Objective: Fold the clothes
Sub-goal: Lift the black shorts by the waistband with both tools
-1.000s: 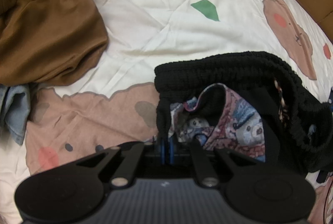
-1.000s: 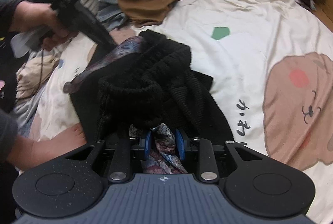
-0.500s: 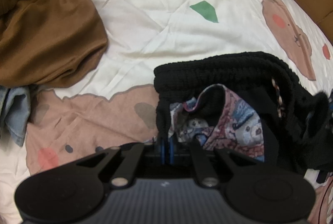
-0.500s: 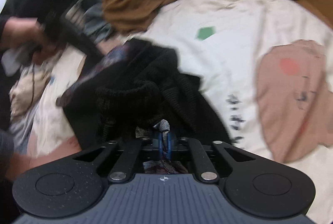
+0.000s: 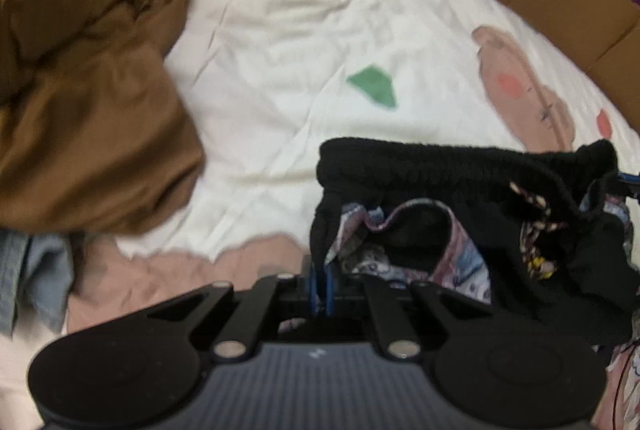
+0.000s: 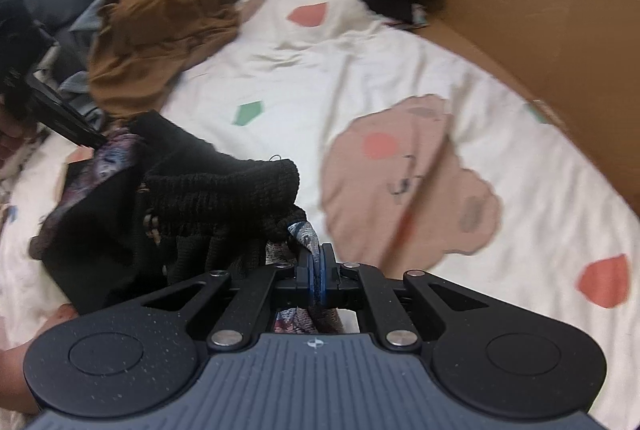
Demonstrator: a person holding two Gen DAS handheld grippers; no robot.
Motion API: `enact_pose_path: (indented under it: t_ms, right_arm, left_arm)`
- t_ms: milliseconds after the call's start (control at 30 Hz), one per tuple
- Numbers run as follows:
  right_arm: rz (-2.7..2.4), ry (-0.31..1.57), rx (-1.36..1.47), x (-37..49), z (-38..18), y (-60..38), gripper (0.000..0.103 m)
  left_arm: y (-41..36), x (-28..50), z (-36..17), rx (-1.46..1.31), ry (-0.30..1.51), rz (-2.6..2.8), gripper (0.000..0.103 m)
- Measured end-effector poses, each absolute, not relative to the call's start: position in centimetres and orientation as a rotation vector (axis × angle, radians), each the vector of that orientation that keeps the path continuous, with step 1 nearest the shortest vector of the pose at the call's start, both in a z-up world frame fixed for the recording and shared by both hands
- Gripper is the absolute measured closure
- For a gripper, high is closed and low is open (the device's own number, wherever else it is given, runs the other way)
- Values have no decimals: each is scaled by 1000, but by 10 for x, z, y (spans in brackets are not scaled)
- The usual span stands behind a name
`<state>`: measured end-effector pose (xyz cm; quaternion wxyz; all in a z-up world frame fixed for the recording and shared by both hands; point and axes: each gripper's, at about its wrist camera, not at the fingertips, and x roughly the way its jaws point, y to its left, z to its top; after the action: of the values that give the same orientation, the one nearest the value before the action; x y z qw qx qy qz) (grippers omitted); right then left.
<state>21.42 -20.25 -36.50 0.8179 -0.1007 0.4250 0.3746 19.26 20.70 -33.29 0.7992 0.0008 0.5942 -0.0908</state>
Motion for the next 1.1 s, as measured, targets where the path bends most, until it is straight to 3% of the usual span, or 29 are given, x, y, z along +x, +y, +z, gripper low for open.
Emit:
enact_pose_path:
  t_ms: [667,1100]
  right_arm:
    - [373,820,-231,260,-334,-267,103]
    - [369,908,-216,298,-398,-292,103]
  left_arm:
    - [120,287,-285,157,1034,-498,99]
    - [93,314,-353,250,1076,-538,98]
